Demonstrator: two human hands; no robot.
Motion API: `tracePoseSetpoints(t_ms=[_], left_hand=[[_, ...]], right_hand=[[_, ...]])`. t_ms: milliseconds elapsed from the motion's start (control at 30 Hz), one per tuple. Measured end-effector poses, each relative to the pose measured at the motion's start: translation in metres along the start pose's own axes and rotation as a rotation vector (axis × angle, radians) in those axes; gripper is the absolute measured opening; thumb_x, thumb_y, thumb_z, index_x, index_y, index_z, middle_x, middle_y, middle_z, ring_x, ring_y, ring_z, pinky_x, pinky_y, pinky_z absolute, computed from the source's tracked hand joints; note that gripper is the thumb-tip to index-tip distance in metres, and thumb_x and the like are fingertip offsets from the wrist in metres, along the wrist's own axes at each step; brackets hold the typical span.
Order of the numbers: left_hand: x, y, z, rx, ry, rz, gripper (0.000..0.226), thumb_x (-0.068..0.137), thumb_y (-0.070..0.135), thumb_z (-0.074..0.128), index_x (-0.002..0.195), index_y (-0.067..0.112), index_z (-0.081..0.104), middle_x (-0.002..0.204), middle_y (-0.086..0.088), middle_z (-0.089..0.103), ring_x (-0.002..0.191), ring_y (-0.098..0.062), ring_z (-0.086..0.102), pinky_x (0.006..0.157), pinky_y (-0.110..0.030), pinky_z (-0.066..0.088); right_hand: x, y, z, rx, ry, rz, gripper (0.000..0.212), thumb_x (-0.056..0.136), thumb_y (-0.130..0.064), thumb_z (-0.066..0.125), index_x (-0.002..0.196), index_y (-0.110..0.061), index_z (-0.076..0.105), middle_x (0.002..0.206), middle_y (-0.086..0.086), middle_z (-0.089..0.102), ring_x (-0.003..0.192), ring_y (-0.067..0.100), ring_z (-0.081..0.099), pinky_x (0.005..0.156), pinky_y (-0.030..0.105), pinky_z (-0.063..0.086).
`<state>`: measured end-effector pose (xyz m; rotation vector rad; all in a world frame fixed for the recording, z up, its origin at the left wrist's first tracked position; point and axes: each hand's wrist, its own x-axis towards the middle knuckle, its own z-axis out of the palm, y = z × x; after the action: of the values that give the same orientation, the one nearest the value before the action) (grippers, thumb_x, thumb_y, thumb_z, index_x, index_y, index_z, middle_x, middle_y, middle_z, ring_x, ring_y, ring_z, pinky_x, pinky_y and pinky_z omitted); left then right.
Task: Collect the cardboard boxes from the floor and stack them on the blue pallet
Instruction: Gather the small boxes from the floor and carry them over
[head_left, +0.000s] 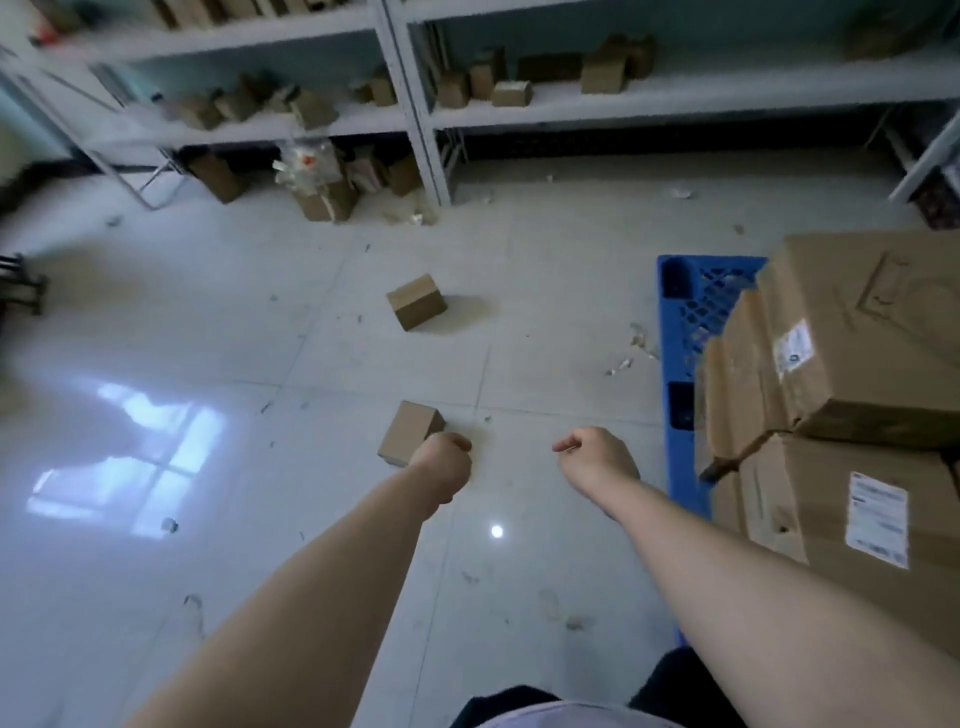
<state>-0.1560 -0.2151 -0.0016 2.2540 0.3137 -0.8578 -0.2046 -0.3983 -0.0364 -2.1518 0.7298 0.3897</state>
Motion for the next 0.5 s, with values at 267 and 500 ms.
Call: tracePoseSetpoints(t_ms=[267, 500], left_hand=[[0.05, -0.047, -0.094, -0.162, 0.088, -0.138, 0.036, 0.097, 0.01, 0.04, 0.131, 0.015, 0.051, 0.121, -0.014, 0.056, 0.105, -0.028, 0.061, 0.072, -0.033, 0.05], [0.126, -0.029, -0.169, -0.182, 0.083, -0.154, 0.042, 0.095, 0.008, 0.039, 0.135, 0.014, 0.049, 0.118, -0.008, 0.059, 0.099, -0.023, 0.061, 0.071, -0.03, 0.05]], right_hand=[[0.039, -0.098, 0.078, -0.093, -0.084, -0.075, 0.022, 0.087, -0.018, 0.049, 0.09, -0.031, 0.066, 0.115, -0.005, 0.066, 0.103, 0.022, 0.062, 0.083, 0.026, 0.049], [0.109, -0.171, 0.127, -0.133, -0.198, -0.055, 0.031, 0.09, -0.013, 0.043, 0.102, -0.03, 0.066, 0.125, -0.004, 0.061, 0.104, 0.023, 0.061, 0.086, 0.029, 0.051]])
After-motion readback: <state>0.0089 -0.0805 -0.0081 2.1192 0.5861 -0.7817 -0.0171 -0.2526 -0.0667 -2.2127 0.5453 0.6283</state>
